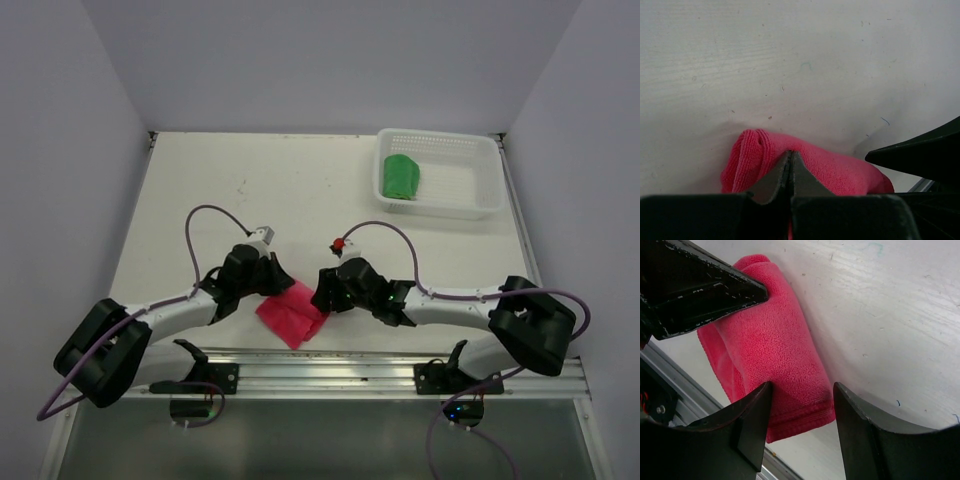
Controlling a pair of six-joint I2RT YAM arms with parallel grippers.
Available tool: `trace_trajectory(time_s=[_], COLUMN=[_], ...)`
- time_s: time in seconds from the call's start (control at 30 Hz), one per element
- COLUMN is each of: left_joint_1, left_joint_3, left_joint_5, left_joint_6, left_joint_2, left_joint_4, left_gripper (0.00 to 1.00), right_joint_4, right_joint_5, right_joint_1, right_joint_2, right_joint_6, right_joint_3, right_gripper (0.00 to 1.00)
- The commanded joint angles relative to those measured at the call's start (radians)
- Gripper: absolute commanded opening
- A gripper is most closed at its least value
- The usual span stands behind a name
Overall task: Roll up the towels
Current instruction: Roll the towel
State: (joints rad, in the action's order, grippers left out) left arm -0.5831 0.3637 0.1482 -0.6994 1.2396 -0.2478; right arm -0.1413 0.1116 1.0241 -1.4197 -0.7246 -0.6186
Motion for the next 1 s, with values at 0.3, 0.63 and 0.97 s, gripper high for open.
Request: trace_trajectory(time_s=[0.3, 0.63, 0.97], left_joint_1=[-0.011, -0.011, 0.0], left_joint_3=[-0.062, 0.042, 0.271], left_joint_5=[-0.059, -0.062, -0.039], left_joint_6=[-0.031, 0.008, 0.058], left_joint_2=[-0.009, 0.032, 0.072], left_joint_4=[0.03, 0.07, 0.156], left_gripper=[0.0, 0.0, 0.0], right_joint_4=[-0.107, 0.003, 0.287], right_joint_5=[-0.144, -0.018, 0.618], right_joint_1=[0.01, 0.05, 0.228], right_joint_2=[-0.074, -0.032, 0.004], right_joint_6=[-0.016, 0.088, 0.264], right_joint_3=[0.049, 0.013, -0.115], right_gripper=[0.45, 0.0, 0.0])
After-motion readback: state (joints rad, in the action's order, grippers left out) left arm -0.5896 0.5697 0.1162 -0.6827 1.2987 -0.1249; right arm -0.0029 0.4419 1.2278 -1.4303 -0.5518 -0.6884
